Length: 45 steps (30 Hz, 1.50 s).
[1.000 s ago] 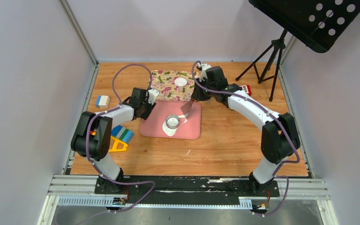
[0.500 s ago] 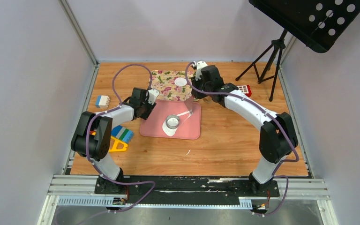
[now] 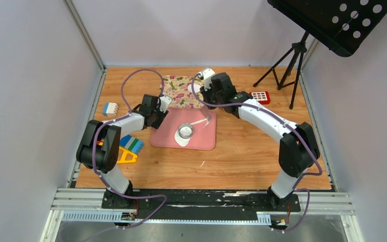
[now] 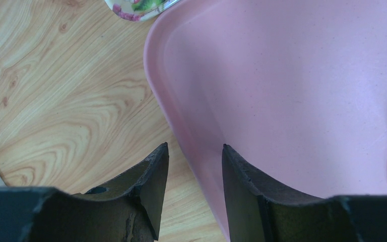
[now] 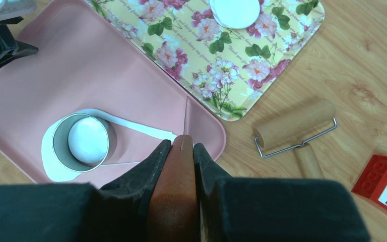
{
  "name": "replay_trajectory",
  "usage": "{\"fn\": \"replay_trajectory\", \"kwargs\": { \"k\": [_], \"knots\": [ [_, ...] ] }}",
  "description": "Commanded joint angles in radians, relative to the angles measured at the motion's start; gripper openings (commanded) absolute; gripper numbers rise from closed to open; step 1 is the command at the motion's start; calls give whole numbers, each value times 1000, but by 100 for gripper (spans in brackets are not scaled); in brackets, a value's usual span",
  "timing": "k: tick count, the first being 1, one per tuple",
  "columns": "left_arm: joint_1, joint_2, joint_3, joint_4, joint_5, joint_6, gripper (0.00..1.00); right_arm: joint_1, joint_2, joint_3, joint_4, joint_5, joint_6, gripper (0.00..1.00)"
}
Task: Roll out the dumpling wrappers from the dough
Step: Remove the dumpling wrapper from the work surface.
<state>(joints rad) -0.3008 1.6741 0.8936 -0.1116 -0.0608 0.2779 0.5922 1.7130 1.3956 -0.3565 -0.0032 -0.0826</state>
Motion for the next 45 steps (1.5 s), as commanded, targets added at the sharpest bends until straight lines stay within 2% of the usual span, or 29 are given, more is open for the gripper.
{"fn": "replay_trajectory", "kwargs": {
  "k": [1,5,10,15,20,29,40,45],
  "knots": [
    [-6,-3,24,-15,10,1,51,27,12,-11,94,63,-75,0],
    [-6,-13,21,-17,13,1,52,54,-7,21,128,81,-75,0],
    [-7,-17,21,-16,19,-3,54,60,-113,49,108,44,-59,0],
    [-8,-12,27,-19,22,-7,55,63,-231,22,36,-34,-24,0],
    [-8,-16,30,-21,20,-5,55,64,-271,-44,-58,-87,-25,0],
    [-8,-27,32,-22,-6,13,55,117,-125,33,-260,-97,-46,0],
    [-8,-30,28,-17,2,12,55,155,-48,92,-270,-55,-75,0],
    [-8,-33,29,-18,7,11,55,161,-10,139,-334,-27,-98,0]
  ]
}}
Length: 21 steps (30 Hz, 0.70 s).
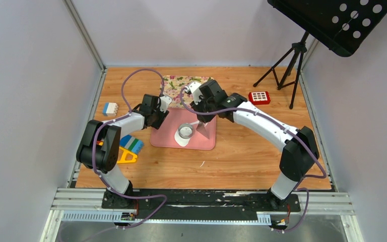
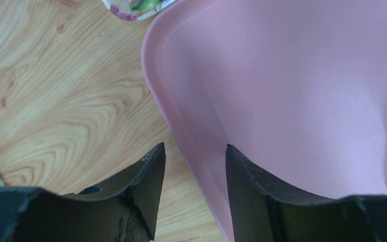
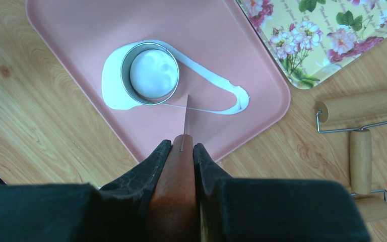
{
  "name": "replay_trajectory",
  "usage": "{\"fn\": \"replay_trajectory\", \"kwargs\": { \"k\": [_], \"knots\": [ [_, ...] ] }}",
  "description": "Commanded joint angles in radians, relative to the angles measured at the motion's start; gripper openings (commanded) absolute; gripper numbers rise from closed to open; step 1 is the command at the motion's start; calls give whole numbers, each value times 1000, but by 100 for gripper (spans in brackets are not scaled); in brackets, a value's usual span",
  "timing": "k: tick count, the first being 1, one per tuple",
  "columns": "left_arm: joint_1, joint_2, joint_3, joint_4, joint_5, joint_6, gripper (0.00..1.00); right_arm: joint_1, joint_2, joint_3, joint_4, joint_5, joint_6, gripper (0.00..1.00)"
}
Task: Roll out the dumpling wrappers from the dough
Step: Remove the dumpling wrapper from the work surface.
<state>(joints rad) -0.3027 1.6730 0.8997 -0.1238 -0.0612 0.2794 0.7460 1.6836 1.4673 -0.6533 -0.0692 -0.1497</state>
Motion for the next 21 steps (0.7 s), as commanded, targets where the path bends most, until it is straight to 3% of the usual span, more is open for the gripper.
{"fn": "replay_trajectory", "kwargs": {
  "k": [1,21],
  "knots": [
    [-6,-33,24,-7,8,9,55,8,25,69,-48,40,-37,0],
    [-6,-47,21,-11,9,9,55,47,44,102,-285,14,-118,0]
  ]
}}
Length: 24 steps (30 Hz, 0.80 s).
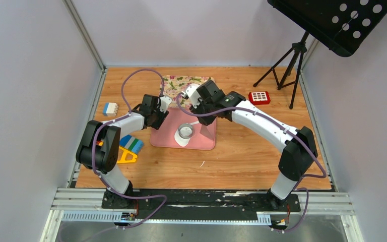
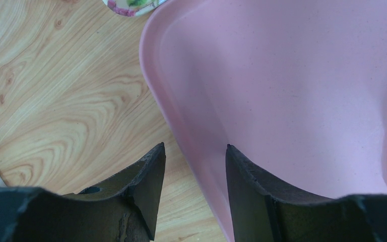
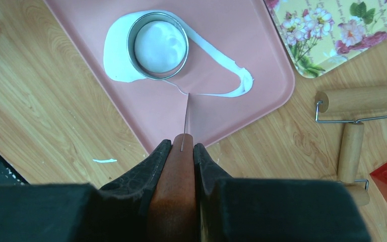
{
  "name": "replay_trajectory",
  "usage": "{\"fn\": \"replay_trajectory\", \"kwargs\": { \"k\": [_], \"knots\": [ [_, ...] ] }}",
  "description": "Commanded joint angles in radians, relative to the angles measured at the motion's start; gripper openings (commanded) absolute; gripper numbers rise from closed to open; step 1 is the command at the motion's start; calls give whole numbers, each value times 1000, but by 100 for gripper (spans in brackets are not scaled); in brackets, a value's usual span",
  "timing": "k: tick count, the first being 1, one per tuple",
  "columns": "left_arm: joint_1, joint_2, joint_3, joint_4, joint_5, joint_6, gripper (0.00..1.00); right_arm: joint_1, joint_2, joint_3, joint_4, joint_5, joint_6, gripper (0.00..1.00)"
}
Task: Roll out the dumpling wrappers from the dough
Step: Remove the dumpling wrapper from the work surface.
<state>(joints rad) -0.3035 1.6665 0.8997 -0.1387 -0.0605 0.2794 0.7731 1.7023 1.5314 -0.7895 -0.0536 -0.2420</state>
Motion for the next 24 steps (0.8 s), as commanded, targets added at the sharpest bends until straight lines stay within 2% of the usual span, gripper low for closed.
{"fn": "replay_trajectory", "kwargs": {
  "k": [1,9,18,24],
  "knots": [
    [-5,-43,21,2,7,10,55,23,30,46,-163,1,-30,0],
    [-5,-46,21,4,10,9,55,33,50,93,-196,79,-50,0],
    [-5,-54,18,1,10,9,55,53,34,40,-16,338,-135,0],
    [-5,-59,19,2,16,6,55,58,20,71,-9,277,-103,0]
  ]
}}
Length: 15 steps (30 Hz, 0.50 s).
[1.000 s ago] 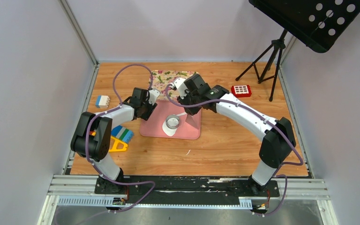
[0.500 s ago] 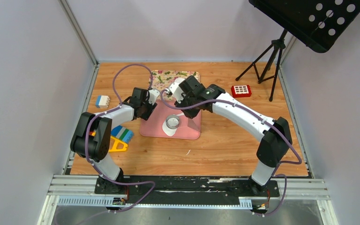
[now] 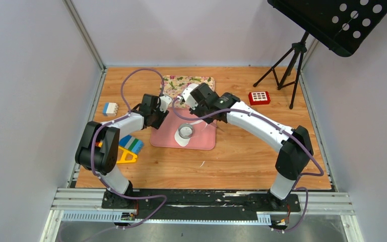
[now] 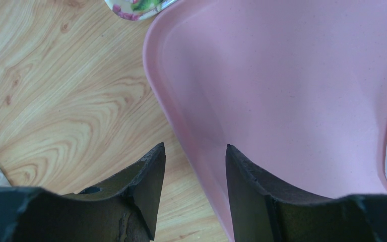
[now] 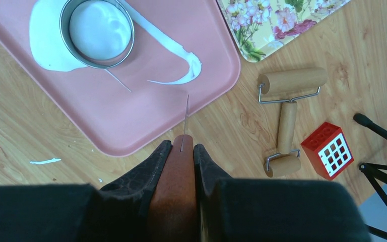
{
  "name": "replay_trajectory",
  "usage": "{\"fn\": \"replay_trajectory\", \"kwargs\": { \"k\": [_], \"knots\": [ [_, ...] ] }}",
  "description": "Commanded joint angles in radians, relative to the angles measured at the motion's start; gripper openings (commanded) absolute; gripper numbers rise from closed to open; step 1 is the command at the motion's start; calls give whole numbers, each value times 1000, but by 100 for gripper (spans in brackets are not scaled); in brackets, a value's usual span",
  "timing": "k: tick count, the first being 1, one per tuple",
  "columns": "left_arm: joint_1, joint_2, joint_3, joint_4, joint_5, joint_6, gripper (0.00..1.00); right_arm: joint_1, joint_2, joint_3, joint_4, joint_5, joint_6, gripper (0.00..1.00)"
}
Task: Roll out the dumpling wrappers from the dough
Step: Remove the dumpling wrapper from the work surface.
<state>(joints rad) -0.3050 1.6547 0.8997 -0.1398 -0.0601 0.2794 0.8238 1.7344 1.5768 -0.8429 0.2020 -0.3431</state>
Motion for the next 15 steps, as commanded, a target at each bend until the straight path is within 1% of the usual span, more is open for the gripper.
{"fn": "replay_trajectory", "kwargs": {
  "k": [1,7,15],
  "knots": [
    [-3,-46,19,3,16,6,55,9,-12,28,45,18,1,0],
    [-3,-44,23,2,19,4,55,15,27,41,43,-11,24,0],
    [-3,-53,22,2,17,3,55,24,113,122,73,8,30,0]
  ]
}}
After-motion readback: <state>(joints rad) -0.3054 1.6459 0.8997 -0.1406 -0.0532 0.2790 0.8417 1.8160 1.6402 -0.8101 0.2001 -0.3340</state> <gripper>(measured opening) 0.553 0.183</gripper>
